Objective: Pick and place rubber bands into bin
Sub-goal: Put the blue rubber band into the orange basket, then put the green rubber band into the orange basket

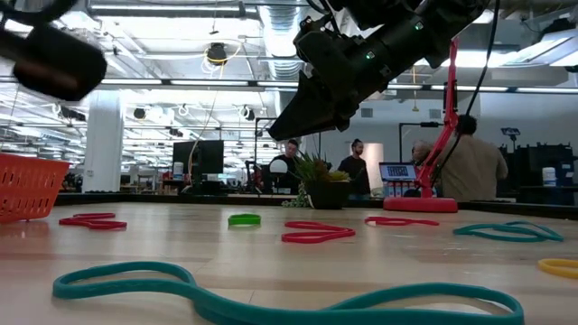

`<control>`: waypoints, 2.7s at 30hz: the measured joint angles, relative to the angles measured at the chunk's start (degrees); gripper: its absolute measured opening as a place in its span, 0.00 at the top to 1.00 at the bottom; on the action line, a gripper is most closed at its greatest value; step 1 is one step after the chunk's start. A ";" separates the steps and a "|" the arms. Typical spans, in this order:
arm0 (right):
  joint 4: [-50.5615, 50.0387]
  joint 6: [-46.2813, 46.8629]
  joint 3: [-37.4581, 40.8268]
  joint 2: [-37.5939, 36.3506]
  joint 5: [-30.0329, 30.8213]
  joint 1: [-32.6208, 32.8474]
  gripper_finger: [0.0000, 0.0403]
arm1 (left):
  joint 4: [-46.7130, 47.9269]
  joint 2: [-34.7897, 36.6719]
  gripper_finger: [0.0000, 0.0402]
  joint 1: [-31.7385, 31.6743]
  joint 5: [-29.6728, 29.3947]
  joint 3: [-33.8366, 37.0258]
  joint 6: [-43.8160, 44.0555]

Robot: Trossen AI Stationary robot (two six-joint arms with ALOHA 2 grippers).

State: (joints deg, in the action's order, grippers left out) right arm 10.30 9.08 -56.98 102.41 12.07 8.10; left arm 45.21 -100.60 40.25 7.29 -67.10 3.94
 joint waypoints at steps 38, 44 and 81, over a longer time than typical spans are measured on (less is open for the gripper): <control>-1.28 0.00 0.01 0.00 0.02 -0.48 0.80 | 19.03 26.85 1.00 0.35 -7.14 20.43 43.68; -1.26 0.00 0.01 0.00 0.00 -0.44 0.80 | 19.96 26.44 0.99 -0.09 -10.38 20.33 47.53; -1.26 0.02 0.01 0.00 -0.02 -0.35 0.80 | -18.90 9.03 0.85 -0.23 2.92 20.20 52.09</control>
State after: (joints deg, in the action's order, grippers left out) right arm 9.04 9.10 -56.97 102.41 12.05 7.75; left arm 26.30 -91.57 40.02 10.21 -46.89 56.02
